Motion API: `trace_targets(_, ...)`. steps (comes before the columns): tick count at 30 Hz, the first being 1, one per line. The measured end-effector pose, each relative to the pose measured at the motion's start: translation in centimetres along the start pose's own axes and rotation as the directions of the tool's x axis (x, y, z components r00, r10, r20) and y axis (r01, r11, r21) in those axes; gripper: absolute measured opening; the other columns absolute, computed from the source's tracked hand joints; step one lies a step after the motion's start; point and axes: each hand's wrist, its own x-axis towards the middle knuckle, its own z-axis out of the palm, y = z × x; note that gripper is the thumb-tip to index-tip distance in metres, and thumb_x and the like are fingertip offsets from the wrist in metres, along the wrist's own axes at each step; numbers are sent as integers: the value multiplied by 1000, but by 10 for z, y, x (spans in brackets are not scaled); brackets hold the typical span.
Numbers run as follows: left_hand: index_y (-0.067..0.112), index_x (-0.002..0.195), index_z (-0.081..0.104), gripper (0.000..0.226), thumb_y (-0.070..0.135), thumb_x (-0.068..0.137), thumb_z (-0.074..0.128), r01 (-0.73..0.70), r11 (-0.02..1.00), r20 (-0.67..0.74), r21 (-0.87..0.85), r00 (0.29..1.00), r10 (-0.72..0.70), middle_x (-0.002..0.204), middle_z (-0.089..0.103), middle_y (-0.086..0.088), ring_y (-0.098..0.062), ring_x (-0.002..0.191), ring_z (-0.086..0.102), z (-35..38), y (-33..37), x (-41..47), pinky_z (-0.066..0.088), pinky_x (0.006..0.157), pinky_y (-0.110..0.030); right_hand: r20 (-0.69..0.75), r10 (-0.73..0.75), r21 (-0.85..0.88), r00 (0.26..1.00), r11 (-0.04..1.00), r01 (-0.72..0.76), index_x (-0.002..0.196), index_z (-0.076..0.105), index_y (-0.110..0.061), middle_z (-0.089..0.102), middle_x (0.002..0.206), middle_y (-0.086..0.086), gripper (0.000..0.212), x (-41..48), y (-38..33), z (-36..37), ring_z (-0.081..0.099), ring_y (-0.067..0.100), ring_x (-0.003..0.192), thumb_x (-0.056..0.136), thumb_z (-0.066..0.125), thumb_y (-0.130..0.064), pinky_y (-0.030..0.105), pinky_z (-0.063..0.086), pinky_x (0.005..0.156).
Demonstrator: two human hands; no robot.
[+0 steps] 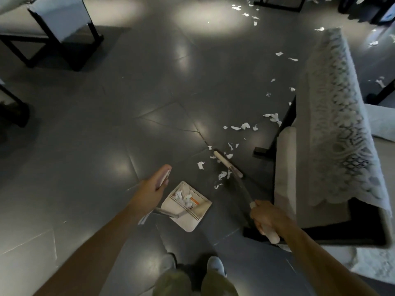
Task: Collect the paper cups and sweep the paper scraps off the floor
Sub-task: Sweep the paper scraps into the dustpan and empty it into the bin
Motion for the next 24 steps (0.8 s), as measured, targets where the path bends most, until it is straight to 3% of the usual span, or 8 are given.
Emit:
trace_targets(2, 65, 110, 40, 41, 27, 97, 49, -20, 999, 2, 36, 1000, 20, 103, 67, 0, -17, 93, 65, -3, 1, 23, 47, 74, -27, 58, 12, -37, 998, 999, -10, 117, 51, 1, 57, 94, 12, 24, 3, -4, 12, 50, 19, 74, 97, 40, -6, 28, 46, 72)
trace_targets(5, 55, 118, 40, 35, 28, 97, 49, -64, 995, -2, 77, 998, 65, 110, 66, 1, -17, 99, 63, -11, -2, 51, 42, 78, -24, 114, 53, -133, 992, 990, -38, 111, 49, -3, 58, 109, 12, 17, -1, -17, 37, 50, 17, 79, 99, 39, -9, 27, 48, 85)
trace_targets(7, 53, 120, 40, 33, 29, 97, 49, -85, 992, 3, 96, 996, 85, 106, 67, -1, -20, 95, 65, -16, -5, 60, 42, 75, -25, 146, 28, -129, 989, 992, -9, 96, 49, -12, 56, 87, 5, 8, -9, -28, 52, 51, 15, 70, 98, 42, -11, 29, 49, 77)
trace_targets(10, 50, 119, 39, 35, 25, 97, 50, -115, 991, 4, 69, 993, 115, 104, 69, -12, -30, 97, 66, -23, -7, 69, 47, 78, -31, 209, 14, 75, 978, 997, -31, 72, 37, -23, 44, 67, 1, 29, -19, -45, 61, 46, 9, 49, 95, 42, -6, 20, 42, 49)
trace_targets(12, 50, 118, 39, 34, 25, 97, 49, -115, 993, 30, 40, 993, 114, 107, 68, -15, -32, 100, 65, -28, -8, 73, 47, 82, -32, 275, 78, 305, 958, 938, -164, 74, 47, -16, 47, 56, 2, 23, -30, -56, 54, 44, 8, 40, 94, 45, -5, 20, 38, 44)
trace_targets(15, 45, 125, 44, 35, 23, 98, 50, -119, 993, 73, -2, 990, 119, 115, 66, -8, -26, 106, 63, -37, -15, 74, 40, 82, -24, 395, 131, 594, 909, 718, -362, 92, 57, -6, 45, 44, 3, 10, -50, -71, 37, 39, 7, 31, 92, 49, 0, 16, 33, 32)
trace_targets(17, 41, 127, 46, 35, 22, 98, 50, -111, 993, 85, -30, 990, 113, 119, 64, -4, -18, 108, 60, -47, -20, 74, 37, 86, -21, 405, 120, 685, 906, 617, -388, 105, 57, -4, 44, 43, 4, 19, -63, -79, 33, 37, 6, 28, 91, 48, 4, 12, 31, 29)
trace_targets(24, 25, 135, 48, 37, 20, 99, 48, -69, 996, 57, -53, 996, 72, 123, 55, 10, -7, 113, 50, -97, -30, 74, 36, 90, -19, 247, 101, 631, 964, 738, -240, 106, 54, -8, 41, 41, 0, 17, -40, -122, 26, 35, 4, 28, 94, 45, 2, 13, 29, 29)
